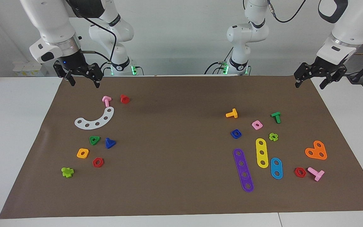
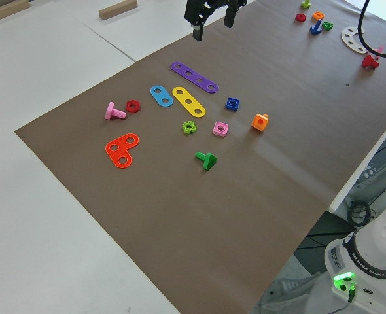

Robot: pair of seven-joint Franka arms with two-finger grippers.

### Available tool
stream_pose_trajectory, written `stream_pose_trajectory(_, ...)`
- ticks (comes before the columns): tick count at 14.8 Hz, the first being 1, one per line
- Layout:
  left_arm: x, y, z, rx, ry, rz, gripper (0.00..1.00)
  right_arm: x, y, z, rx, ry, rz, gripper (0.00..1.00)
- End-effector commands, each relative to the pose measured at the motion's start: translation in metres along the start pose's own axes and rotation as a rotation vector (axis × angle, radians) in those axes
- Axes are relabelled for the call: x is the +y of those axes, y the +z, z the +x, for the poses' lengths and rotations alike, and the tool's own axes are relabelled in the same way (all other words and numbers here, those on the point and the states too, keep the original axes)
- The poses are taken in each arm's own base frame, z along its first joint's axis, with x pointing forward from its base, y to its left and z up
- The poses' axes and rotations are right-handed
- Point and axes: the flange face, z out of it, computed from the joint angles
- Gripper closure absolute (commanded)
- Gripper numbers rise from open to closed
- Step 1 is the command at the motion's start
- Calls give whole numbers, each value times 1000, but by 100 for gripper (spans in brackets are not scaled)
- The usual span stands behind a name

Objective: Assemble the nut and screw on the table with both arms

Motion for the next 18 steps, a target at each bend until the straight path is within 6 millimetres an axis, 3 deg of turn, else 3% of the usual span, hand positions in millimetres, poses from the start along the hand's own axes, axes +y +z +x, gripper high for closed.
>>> stream_pose_trajectory(1, 2, 0, -8, 19, 13, -7, 0, 5, 0, -6, 14, -17, 9, 0)
stream_pose_trajectory(3, 3, 1, -7, 18, 7, -8, 0, 6, -1, -7, 6, -22, 10, 0)
stream_pose_trajectory(6, 10, 20, -16, 37, 10, -3, 0, 10, 0, -5, 6, -11, 19, 0)
stream_pose_trajectory(8, 36, 45, -22, 57, 46, -3, 0, 7, -2, 0, 42, -12, 28, 0)
stream_pose_trajectory(10, 49, 63, -21, 61, 15, -6, 0, 4, 4, 3, 42, -18, 28, 1)
stream_pose_trajectory(13, 89, 92, -12, 57, -114, -21, 0, 2, 35, 15, 81, -21, 34, 1)
stream_pose_trajectory(18, 133, 175, 16, 64, -390, -44, 0, -10, 112, 55, 95, -26, 38, 3)
